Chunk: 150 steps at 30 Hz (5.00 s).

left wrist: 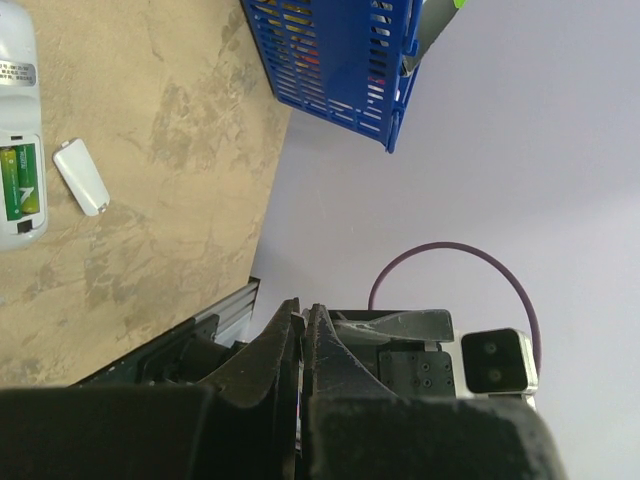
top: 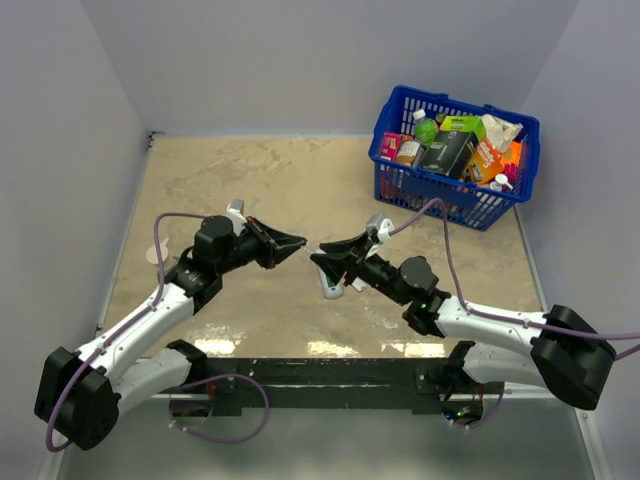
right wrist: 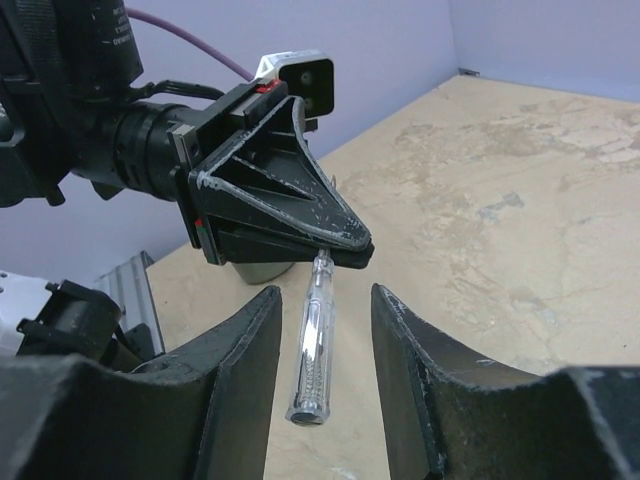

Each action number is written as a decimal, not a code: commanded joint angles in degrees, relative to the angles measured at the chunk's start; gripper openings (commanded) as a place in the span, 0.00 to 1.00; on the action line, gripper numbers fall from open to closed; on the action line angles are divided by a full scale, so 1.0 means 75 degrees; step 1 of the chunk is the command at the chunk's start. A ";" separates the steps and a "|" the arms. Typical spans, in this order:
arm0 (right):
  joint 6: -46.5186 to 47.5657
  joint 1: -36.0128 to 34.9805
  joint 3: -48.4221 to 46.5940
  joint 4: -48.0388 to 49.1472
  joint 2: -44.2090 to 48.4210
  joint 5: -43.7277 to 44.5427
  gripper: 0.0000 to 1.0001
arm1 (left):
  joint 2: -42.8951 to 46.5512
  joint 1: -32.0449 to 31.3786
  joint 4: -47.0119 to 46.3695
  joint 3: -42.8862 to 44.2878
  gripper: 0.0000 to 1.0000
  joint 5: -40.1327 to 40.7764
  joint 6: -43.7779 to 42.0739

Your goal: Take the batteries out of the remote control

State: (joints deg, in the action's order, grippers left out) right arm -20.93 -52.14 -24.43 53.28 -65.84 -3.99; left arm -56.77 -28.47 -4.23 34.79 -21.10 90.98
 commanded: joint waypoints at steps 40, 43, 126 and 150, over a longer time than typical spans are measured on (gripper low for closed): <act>-0.0160 -0.0349 -0.0258 -0.1755 0.0939 0.1713 0.00 | 0.0140 0.0034 -0.0481 -0.0174 0.64 -0.0268 -0.0644; -0.0256 -0.0337 -0.0750 -0.3244 0.1196 0.2452 0.00 | 0.0035 0.0034 0.0223 0.0213 0.80 -0.0292 -0.1511; -0.1991 0.1210 -0.8462 -1.4090 -0.5073 0.0696 0.03 | -0.0633 0.1522 0.2943 0.0729 0.79 -0.0749 -0.8932; -0.2542 0.1361 -0.7080 -1.2542 -0.4276 0.0298 0.00 | -0.2144 0.0421 0.1724 0.0506 0.69 -0.0092 -0.7115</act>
State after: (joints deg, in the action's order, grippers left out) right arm -39.00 -42.70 -81.10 -51.24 -96.64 -0.99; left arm -70.61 -24.12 12.86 39.05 -22.06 35.00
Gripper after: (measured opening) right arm 0.162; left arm 0.701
